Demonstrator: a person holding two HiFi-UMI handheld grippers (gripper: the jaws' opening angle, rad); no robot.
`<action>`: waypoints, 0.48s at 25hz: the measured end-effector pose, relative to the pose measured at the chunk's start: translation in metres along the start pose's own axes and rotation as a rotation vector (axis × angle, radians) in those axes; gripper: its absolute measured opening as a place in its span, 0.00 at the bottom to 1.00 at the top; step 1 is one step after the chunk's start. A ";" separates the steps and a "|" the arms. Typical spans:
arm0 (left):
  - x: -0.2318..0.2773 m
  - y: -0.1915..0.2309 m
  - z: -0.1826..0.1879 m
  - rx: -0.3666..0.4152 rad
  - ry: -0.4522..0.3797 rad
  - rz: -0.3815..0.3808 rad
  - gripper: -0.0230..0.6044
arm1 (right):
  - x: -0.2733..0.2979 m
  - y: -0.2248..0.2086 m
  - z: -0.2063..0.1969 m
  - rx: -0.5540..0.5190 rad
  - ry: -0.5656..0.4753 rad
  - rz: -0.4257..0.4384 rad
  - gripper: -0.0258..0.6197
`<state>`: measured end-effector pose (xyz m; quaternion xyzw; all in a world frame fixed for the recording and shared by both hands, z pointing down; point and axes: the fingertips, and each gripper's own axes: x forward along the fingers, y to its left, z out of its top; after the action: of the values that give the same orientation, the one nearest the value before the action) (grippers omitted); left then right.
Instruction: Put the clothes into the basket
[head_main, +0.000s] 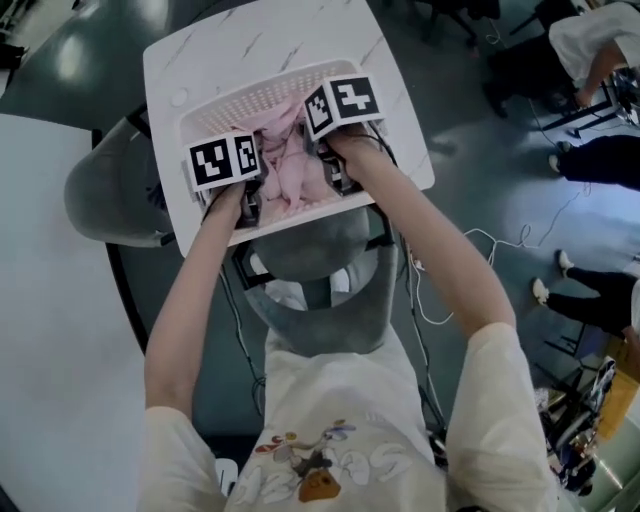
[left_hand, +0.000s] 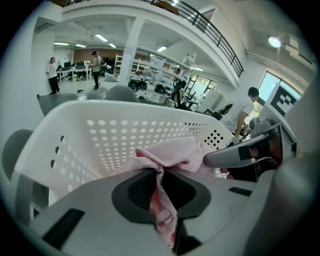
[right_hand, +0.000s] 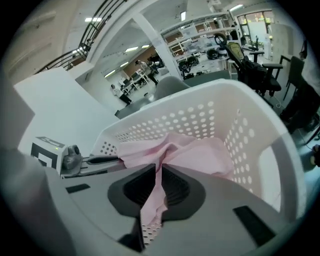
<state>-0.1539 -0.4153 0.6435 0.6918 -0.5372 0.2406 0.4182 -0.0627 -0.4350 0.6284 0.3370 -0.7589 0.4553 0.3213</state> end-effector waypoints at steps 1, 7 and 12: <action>0.008 0.004 -0.003 -0.007 0.018 0.006 0.12 | 0.010 -0.005 -0.003 -0.001 0.035 -0.012 0.10; 0.054 0.038 -0.023 0.008 0.085 0.077 0.12 | 0.064 -0.040 -0.010 0.049 0.112 -0.088 0.10; 0.082 0.032 -0.055 -0.038 0.124 0.058 0.12 | 0.076 -0.062 -0.038 -0.085 0.106 -0.231 0.09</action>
<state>-0.1527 -0.4160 0.7470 0.6519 -0.5344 0.2846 0.4566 -0.0491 -0.4393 0.7330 0.3840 -0.7156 0.3998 0.4251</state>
